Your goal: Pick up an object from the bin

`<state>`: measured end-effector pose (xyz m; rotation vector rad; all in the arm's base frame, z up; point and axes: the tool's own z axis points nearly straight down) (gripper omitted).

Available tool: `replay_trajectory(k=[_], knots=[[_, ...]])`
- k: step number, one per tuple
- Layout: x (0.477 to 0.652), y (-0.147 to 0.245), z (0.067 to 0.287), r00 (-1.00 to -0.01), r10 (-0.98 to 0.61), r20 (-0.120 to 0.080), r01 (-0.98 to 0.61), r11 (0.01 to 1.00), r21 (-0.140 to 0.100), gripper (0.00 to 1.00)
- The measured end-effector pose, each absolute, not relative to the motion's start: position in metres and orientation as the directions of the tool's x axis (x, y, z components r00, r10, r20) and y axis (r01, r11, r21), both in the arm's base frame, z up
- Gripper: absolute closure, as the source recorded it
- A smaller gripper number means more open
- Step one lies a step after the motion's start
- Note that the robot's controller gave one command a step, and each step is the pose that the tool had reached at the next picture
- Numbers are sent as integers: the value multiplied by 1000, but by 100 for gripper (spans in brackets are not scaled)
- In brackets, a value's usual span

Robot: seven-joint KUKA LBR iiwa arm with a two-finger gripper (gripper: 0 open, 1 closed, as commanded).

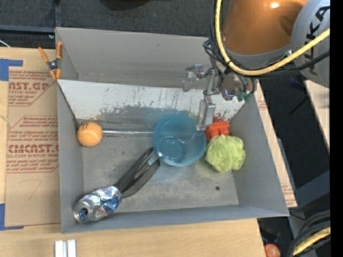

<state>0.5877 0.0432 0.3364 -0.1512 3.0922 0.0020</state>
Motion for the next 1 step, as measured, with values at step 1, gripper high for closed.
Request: replay_trajectory(k=[1], knots=[[553, 45, 201, -996, -83, -23, -83, 997, 1, 0]])
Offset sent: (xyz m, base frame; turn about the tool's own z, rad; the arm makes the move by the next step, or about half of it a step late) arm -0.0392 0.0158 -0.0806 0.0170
